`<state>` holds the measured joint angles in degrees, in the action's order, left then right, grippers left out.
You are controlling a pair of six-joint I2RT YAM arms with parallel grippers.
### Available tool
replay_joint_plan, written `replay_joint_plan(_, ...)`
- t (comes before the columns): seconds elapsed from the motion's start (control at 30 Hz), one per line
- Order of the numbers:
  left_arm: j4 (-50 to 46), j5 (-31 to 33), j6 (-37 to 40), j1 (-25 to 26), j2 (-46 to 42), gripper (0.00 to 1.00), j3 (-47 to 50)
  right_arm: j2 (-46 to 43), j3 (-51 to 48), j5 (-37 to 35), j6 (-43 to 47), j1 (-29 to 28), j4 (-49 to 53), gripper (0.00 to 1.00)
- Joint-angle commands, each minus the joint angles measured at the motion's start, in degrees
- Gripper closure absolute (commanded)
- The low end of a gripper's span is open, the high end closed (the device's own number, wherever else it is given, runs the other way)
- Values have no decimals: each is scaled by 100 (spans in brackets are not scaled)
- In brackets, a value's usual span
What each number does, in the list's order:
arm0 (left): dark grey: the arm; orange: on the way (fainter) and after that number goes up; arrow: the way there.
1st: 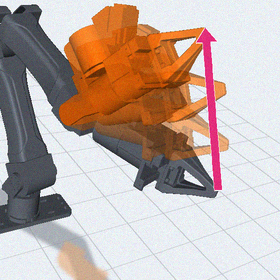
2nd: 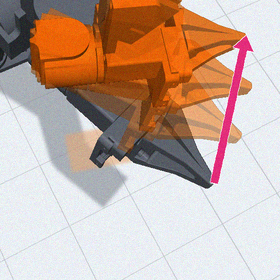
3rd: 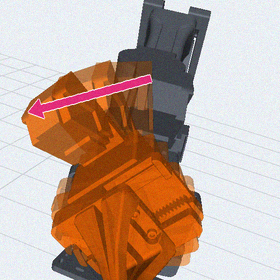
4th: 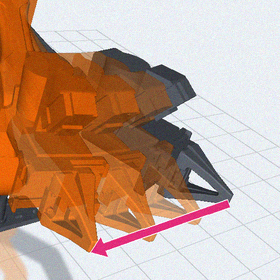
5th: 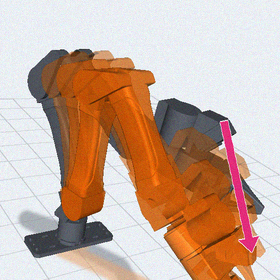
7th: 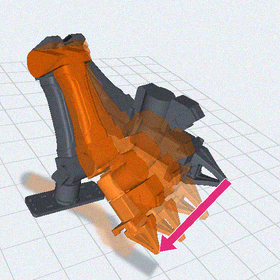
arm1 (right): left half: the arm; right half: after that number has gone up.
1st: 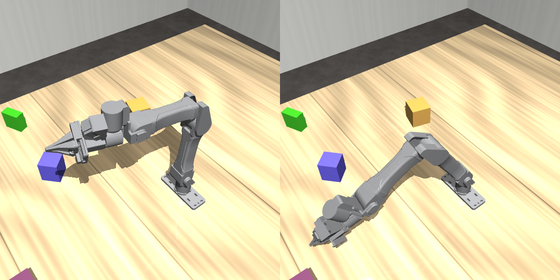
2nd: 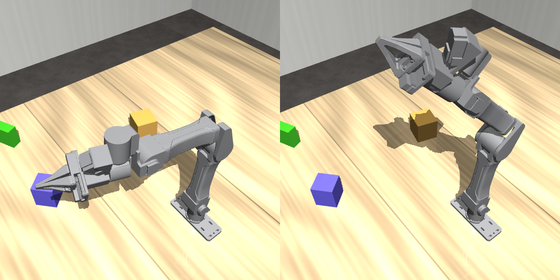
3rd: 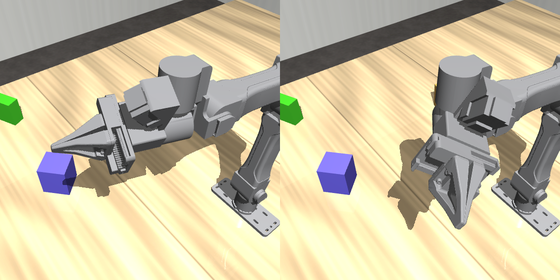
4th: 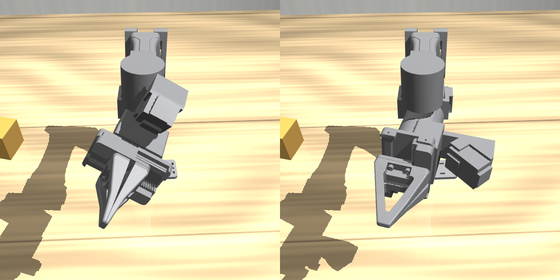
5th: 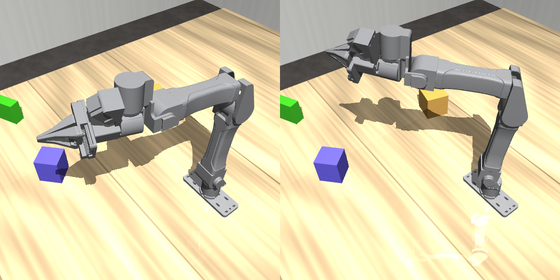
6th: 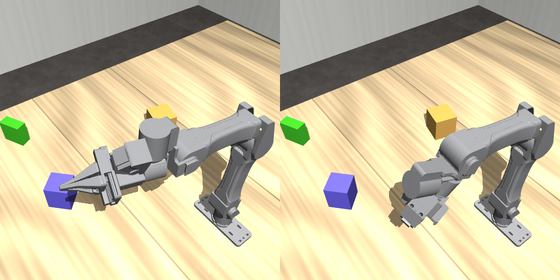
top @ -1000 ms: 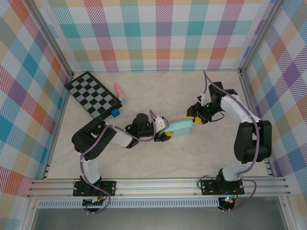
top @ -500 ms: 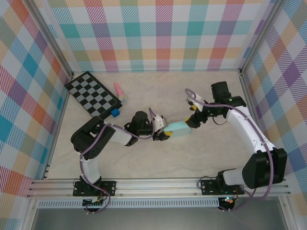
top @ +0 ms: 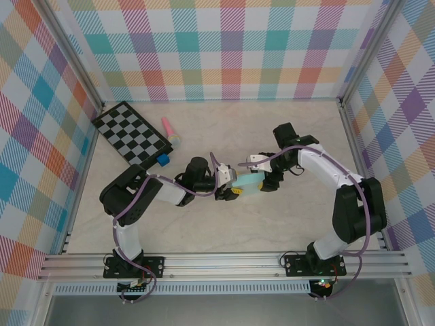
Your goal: Fold the paper box
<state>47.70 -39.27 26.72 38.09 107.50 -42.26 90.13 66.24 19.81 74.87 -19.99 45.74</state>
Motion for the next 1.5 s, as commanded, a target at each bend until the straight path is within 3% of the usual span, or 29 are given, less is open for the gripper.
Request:
replay_joint_plan(0.0,46,-130,102,-90,-35,41,-76,66,-99,-166,309,-135,-152,23)
replay_joint_plan(0.17,450,90,-293,-243,-247,38,122,41,-199,-289,143,-181,-272,40)
replay_joint_plan(0.23,483,184,-453,-297,-491,32,243,31,-208,-340,12,-194,-300,41)
replay_joint_plan(0.3,451,297,-580,-331,-824,0,401,22,-183,-385,-205,-190,-380,45)
replay_joint_plan(0.43,206,540,-859,-348,-1732,0,808,30,-155,-484,-697,-205,-501,47)
replay_joint_plan(0.57,105,1574,-1845,-430,-2682,0,1135,26,-121,-599,-1242,-252,-530,52)
replay_joint_plan(0.67,-1570,3334,-3479,-493,-3484,0,681,-21,-87,-702,-1562,-293,-539,54)
replay_joint_plan(0.73,-4554,5364,-5314,-531,-3744,0,-386,-37,-67,-786,-1812,-327,-568,55)
replay_joint_plan(0.77,-5390,5439,-5382,-619,-3672,0,-803,-43,-52,-843,-2013,-342,-607,55)
replay_joint_plan(0.93,-7712,4052,-5748,-803,-2616,3,-2351,31,56,-1318,-3279,-496,-774,57)
replay_joint_plan(1.03,-7866,3260,-5783,-816,-2302,0,-2761,2,26,-1300,-3801,-510,-894,57)
replay_joint_plan(1.17,-7207,2078,-5586,-876,-2193,0,-2934,-16,-128,-1109,-3973,-513,-1135,57)
replay_joint_plan(1.3,-6897,977,-4512,-980,-1717,4,-3091,157,-85,-1002,-3936,-508,-1077,57)
replay_joint_plan(1.47,-6806,833,-2667,-1078,-1474,3,-2726,257,6,-864,-3760,-421,-930,56)
